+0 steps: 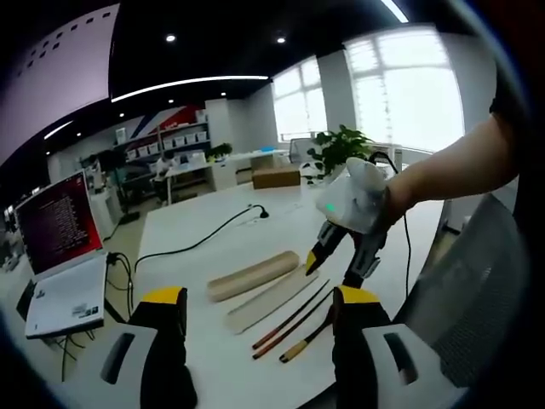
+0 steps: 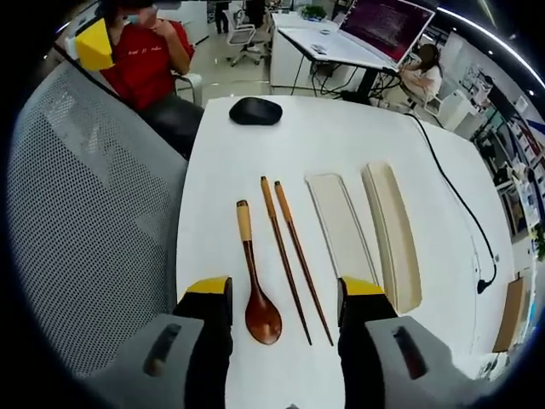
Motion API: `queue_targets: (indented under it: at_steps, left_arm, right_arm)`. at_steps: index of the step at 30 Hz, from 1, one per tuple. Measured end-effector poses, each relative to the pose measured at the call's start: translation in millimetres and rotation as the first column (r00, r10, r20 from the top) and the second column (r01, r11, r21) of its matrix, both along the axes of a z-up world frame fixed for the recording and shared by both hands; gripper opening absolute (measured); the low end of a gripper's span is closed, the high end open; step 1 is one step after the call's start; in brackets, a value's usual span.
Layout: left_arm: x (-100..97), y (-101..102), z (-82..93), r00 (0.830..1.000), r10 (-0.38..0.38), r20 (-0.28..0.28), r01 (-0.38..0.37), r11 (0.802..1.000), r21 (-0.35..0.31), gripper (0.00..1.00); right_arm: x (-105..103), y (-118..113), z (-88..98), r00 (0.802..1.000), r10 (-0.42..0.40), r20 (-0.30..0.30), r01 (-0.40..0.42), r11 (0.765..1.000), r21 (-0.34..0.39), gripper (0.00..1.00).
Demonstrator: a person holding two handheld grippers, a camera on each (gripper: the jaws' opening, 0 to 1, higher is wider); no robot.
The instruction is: Arrange the utensils inside the cutlery case until each visible utensil rests in its matching compartment.
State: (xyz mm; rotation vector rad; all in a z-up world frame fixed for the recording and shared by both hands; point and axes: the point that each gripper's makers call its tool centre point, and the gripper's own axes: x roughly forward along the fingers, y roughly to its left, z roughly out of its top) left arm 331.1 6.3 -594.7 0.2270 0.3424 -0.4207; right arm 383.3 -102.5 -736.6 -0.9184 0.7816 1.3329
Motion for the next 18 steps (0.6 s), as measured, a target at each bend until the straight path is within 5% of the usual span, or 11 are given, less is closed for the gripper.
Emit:
queue_targets:
  at_steps: [18]
  left_arm:
    - [-0.5,-0.4,-3.2,1.0,-0.002,-0.008,0.002,1.0,0.008,0.71]
  right_arm:
    - [-1.1,8.5,-14.0,0.999,0.044,-0.012,-0.044,0.999,-0.016,0.43]
